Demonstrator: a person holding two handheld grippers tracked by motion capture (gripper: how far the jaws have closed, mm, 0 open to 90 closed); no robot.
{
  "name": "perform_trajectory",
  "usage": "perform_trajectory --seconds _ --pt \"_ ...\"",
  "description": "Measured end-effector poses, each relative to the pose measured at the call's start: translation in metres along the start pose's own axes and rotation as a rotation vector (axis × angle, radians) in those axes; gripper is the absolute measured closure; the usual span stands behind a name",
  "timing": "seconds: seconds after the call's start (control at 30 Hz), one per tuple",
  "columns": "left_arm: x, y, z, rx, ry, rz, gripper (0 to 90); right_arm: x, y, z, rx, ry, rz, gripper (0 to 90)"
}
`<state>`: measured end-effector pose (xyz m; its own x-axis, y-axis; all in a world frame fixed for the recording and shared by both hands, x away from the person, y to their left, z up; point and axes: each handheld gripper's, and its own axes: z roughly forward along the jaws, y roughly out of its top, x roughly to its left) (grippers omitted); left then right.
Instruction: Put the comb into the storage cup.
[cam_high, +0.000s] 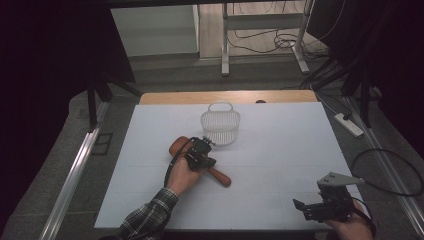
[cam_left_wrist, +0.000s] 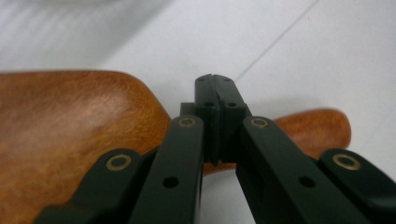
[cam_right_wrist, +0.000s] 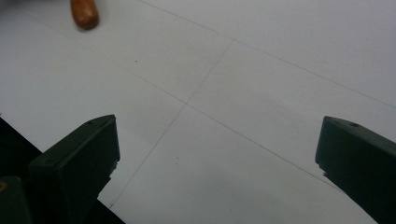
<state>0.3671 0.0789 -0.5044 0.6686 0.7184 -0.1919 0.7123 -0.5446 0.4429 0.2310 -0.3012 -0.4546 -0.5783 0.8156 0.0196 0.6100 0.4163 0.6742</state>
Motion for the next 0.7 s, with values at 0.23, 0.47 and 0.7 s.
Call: perform_trajectory --seconds 0.23,0.47,0.7 --pt "0.0 -0.013 -0.005 0.003 -0.025 -0.025 89.1 0.0 0.0 0.0 -0.001 0.002 -0.002 0.0" --pt "-0.002 -0.025 -0.009 0.012 -0.047 -0.048 89.1 0.001 0.0 0.0 -0.002 0.004 -0.005 0.0" --pt "-0.001 -0.041 -0.014 0.024 -0.05 -0.063 89.1 0.001 0.0 0.0 -0.002 0.006 -0.008 0.0"
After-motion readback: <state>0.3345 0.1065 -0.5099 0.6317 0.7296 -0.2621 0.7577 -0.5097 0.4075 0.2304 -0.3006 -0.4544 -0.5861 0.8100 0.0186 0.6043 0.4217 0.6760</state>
